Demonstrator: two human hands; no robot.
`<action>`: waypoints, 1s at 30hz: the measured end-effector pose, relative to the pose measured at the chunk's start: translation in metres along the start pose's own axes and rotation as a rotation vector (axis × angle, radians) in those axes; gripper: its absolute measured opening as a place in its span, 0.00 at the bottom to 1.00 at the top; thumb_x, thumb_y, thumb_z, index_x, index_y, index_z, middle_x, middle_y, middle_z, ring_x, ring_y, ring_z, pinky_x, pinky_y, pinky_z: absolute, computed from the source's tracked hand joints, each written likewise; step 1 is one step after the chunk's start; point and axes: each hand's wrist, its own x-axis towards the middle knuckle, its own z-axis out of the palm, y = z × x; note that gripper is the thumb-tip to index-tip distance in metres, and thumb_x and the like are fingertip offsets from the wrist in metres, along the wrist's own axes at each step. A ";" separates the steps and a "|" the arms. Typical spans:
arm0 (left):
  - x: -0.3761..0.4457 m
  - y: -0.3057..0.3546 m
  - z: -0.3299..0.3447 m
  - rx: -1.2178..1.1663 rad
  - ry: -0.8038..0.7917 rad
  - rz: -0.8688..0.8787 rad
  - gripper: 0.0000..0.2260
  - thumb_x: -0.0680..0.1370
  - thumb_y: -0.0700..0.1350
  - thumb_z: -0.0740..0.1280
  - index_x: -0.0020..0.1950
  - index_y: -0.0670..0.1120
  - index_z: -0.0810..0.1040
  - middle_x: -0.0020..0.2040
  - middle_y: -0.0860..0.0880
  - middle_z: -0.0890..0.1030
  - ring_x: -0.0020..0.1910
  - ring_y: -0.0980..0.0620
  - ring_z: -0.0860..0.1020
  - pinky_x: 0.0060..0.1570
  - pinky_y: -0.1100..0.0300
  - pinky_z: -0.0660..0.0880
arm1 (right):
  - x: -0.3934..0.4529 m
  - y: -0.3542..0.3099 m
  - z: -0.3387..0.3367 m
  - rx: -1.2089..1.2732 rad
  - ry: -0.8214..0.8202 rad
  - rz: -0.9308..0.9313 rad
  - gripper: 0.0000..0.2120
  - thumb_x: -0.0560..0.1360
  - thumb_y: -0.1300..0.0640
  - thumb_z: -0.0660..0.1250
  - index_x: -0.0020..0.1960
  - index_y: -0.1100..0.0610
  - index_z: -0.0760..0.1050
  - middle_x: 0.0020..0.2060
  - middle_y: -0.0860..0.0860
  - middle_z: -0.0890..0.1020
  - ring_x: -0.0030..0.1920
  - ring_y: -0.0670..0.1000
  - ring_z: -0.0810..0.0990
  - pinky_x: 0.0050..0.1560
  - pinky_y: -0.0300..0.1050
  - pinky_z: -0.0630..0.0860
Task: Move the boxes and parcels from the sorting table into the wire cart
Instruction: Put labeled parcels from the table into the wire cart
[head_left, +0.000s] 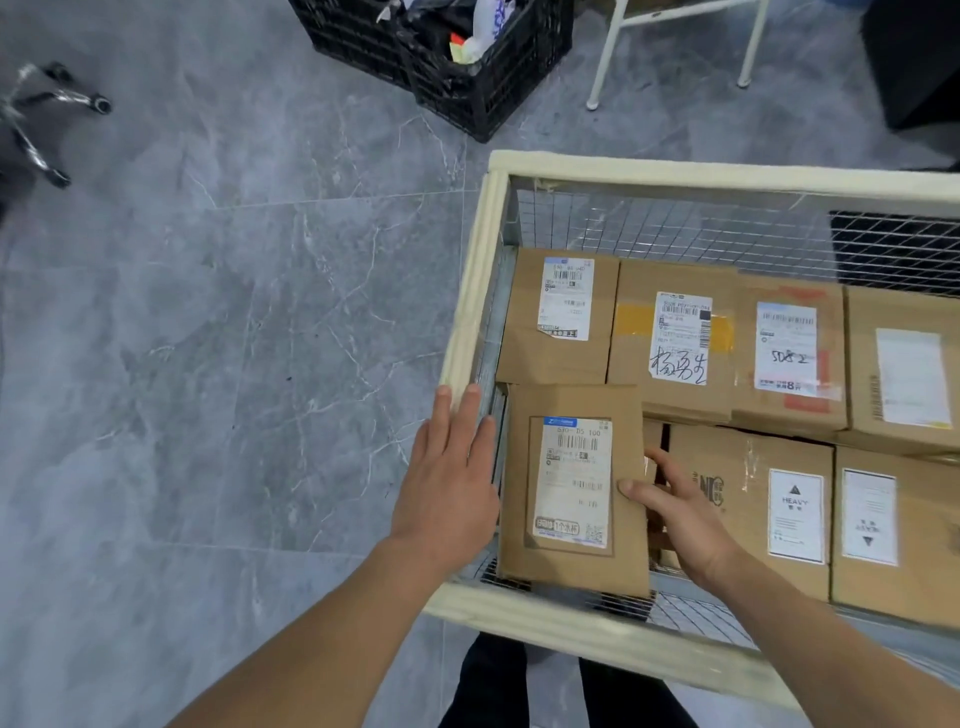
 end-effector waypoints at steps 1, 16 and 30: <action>0.001 -0.001 0.004 0.020 0.018 0.004 0.31 0.79 0.46 0.66 0.80 0.41 0.60 0.83 0.44 0.43 0.81 0.38 0.39 0.76 0.45 0.45 | 0.004 0.004 0.001 -0.018 -0.006 -0.003 0.39 0.62 0.45 0.77 0.71 0.41 0.69 0.52 0.53 0.86 0.51 0.54 0.86 0.38 0.47 0.80; 0.001 -0.003 0.019 0.051 0.119 0.011 0.31 0.72 0.45 0.66 0.76 0.39 0.68 0.81 0.39 0.57 0.80 0.34 0.54 0.73 0.40 0.61 | 0.048 0.032 0.013 -0.019 -0.031 0.122 0.32 0.74 0.59 0.75 0.72 0.43 0.65 0.53 0.54 0.86 0.55 0.57 0.85 0.58 0.65 0.80; 0.003 -0.003 0.020 0.064 0.220 0.039 0.30 0.73 0.47 0.56 0.75 0.38 0.68 0.80 0.38 0.59 0.79 0.33 0.55 0.71 0.37 0.66 | 0.083 0.036 0.057 0.002 0.057 0.021 0.36 0.69 0.76 0.71 0.67 0.45 0.70 0.56 0.52 0.85 0.52 0.55 0.84 0.35 0.43 0.80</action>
